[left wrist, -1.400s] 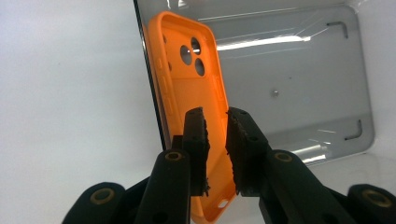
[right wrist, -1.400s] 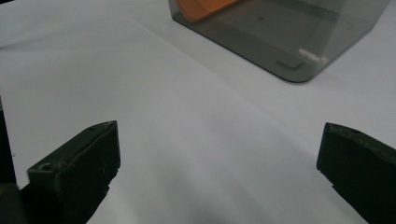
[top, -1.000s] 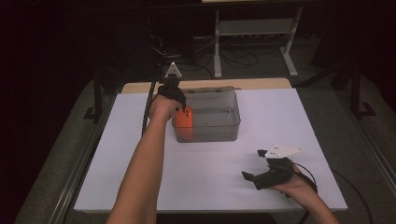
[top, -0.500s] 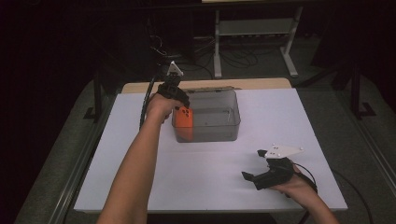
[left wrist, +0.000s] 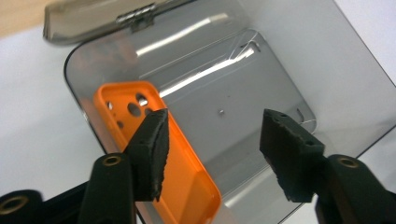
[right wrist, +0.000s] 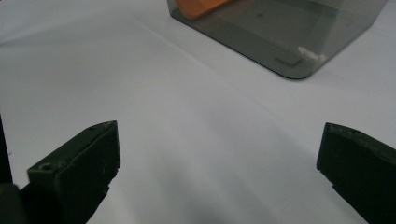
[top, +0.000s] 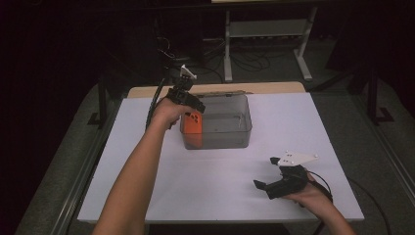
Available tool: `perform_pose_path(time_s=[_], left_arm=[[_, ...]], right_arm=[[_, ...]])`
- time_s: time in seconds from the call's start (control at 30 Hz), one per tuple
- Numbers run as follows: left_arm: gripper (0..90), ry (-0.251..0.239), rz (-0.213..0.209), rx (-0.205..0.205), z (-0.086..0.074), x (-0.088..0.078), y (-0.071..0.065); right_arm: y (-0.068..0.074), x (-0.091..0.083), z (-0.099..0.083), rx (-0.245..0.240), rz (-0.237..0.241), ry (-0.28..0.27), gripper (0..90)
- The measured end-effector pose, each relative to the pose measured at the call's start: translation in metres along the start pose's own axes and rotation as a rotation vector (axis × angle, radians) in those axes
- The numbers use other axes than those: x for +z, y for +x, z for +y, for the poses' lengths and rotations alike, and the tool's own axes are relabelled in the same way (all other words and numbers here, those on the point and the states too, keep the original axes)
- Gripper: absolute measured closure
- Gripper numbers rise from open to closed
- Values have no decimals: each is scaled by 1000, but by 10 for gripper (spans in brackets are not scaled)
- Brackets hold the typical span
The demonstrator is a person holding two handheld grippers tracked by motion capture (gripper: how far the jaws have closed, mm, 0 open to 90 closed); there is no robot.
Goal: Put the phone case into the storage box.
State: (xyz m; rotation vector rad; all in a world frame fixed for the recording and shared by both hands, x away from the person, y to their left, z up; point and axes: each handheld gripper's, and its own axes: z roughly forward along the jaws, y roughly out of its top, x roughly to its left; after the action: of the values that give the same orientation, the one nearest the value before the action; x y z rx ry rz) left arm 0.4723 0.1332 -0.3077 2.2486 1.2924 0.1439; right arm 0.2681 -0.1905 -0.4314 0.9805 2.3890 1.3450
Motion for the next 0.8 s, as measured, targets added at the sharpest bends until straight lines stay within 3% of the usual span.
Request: perform_pose_path(time_s=[0.4, 0.8], left_arm=[[279, -71, -33, 134, -7, -3, -1], [110, -151, -105, 215, -17, -11, 3]], right_arm=[[-1, 0, -1, 0, -3, 4, 0], [-1, 0, -1, -3, -6, 7, 0]])
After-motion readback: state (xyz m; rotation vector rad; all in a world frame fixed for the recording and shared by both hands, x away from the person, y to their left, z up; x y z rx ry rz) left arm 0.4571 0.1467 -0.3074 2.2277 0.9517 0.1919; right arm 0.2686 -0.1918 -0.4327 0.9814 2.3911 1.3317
